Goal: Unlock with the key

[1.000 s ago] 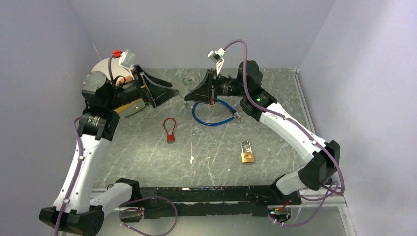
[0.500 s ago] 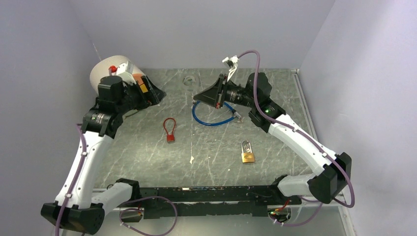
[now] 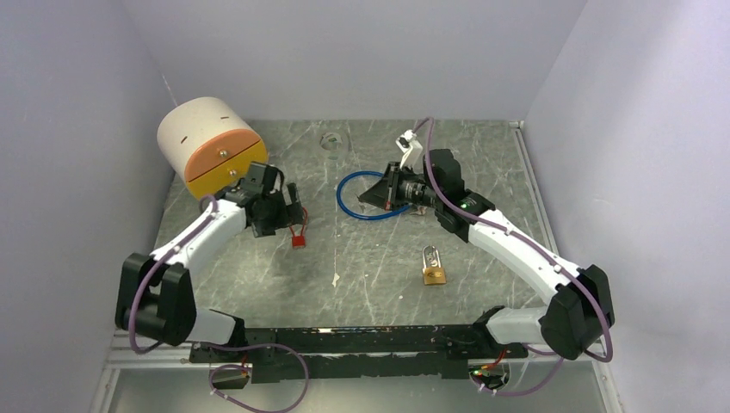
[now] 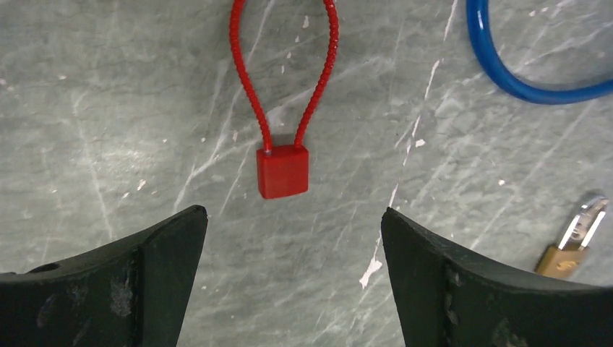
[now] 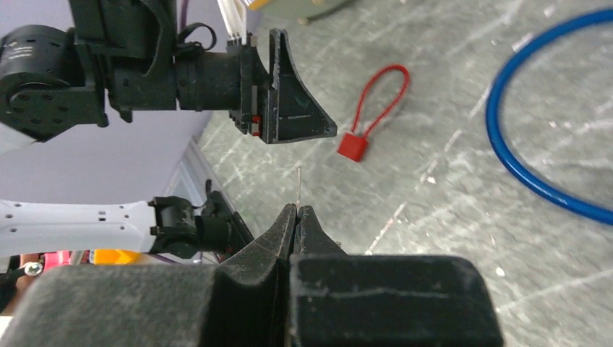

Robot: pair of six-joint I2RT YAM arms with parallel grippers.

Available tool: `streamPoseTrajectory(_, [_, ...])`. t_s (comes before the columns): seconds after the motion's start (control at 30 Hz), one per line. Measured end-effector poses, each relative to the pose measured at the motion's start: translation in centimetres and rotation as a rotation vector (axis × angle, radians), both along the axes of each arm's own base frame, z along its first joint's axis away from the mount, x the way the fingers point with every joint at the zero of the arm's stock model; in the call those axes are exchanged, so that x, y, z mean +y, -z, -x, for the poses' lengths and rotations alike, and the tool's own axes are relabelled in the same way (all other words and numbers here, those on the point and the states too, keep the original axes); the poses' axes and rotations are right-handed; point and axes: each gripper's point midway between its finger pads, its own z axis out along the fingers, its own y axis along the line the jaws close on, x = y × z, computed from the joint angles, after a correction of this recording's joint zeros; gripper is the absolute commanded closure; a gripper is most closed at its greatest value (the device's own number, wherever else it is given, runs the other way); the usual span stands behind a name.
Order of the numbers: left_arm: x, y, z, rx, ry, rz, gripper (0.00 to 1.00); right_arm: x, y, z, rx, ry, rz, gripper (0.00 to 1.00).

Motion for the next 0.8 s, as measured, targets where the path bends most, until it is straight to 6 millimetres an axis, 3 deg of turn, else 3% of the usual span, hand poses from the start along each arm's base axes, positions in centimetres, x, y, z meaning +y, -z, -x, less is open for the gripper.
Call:
streamPoseTrajectory(0.23, [-1.9, 4.8, -0.4, 0.102, -0.005, -0.119, 0.15, -1.3, 3.8, -0.5, 0.081, 0.032, 0.063, 1.00])
streamPoseTrajectory(0.4, [-2.3, 7.0, -0.8, 0.159, -0.021, -0.177, 0.34, -1.8, 4.8, -0.7, 0.098, 0.040, 0.081, 1.00])
streamPoseTrajectory(0.67, [-2.8, 7.6, -1.7, 0.191, -0.044, -0.194, 0.79, -2.8, 6.0, -1.0, 0.128, 0.067, 0.097, 1.00])
streamPoseTrajectory(0.8, [-3.5, 5.7, -2.1, 0.209, -0.030, -0.177, 0.95, -3.0, 6.1, -1.1, 0.130, 0.072, 0.095, 1.00])
